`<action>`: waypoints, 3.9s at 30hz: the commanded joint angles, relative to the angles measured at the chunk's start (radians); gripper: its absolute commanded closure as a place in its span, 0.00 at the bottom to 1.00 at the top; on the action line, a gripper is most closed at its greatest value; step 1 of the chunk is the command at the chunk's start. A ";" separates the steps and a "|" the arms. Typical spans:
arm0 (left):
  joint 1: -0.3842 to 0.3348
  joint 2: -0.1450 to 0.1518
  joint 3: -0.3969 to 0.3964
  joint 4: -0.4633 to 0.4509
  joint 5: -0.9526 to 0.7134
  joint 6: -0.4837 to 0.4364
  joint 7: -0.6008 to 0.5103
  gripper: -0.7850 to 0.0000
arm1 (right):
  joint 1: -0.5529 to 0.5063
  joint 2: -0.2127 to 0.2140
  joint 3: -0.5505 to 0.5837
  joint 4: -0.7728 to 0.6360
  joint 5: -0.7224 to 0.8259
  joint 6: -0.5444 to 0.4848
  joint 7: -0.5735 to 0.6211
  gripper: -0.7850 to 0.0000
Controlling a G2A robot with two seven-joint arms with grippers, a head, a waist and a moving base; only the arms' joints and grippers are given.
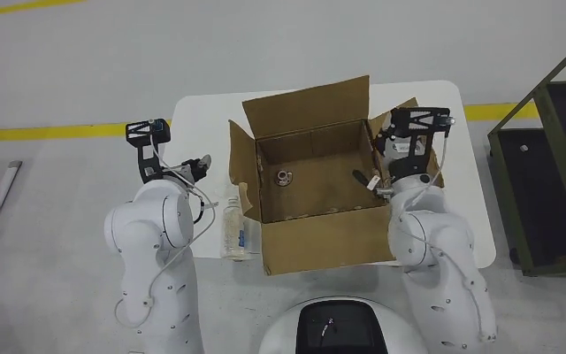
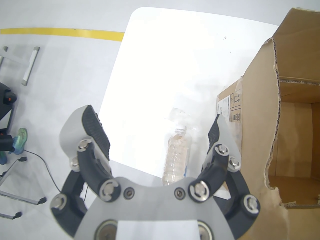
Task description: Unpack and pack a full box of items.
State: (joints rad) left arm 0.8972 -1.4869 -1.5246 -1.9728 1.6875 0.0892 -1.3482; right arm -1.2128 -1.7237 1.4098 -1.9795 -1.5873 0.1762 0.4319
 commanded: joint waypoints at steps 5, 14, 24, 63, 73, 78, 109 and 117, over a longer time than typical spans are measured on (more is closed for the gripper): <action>0.000 0.000 0.000 0.000 0.000 0.000 0.000 0.00 | -0.073 0.019 0.080 -0.109 -0.056 -0.060 0.040 1.00; 0.009 -0.003 0.016 -0.010 -0.069 0.008 0.072 0.00 | -0.145 0.043 0.171 -0.190 -0.153 -0.153 0.136 1.00; -0.106 -0.019 0.141 -0.013 -0.209 0.024 0.083 0.00 | -0.168 0.049 0.185 -0.170 -0.131 -0.070 0.107 0.86; -0.236 -0.040 0.301 0.078 -0.387 0.010 0.121 0.00 | -0.101 0.065 0.332 -0.168 0.154 0.028 0.199 0.00; -0.269 -0.050 0.386 0.154 -0.428 0.028 -0.045 0.00 | -0.081 0.101 0.440 -0.123 0.455 -0.291 0.375 0.00; -0.269 -0.051 0.392 0.157 -0.438 0.029 -0.048 0.00 | -0.091 0.111 0.444 -0.100 0.535 -0.309 0.387 0.00; -0.249 -0.050 0.398 0.155 -0.447 -0.004 0.006 0.00 | -0.078 0.142 0.371 -0.008 0.703 -0.191 0.372 1.00; -0.277 -0.056 0.441 0.217 -0.518 -0.046 -0.015 0.05 | -0.089 0.158 0.384 -0.021 0.777 -0.163 0.386 1.00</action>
State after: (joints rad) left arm 0.6286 -1.5412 -1.0947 -1.7726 1.1799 0.0494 -1.3437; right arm -1.2998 -1.5686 1.7920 -1.9983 -0.8148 0.0100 0.8175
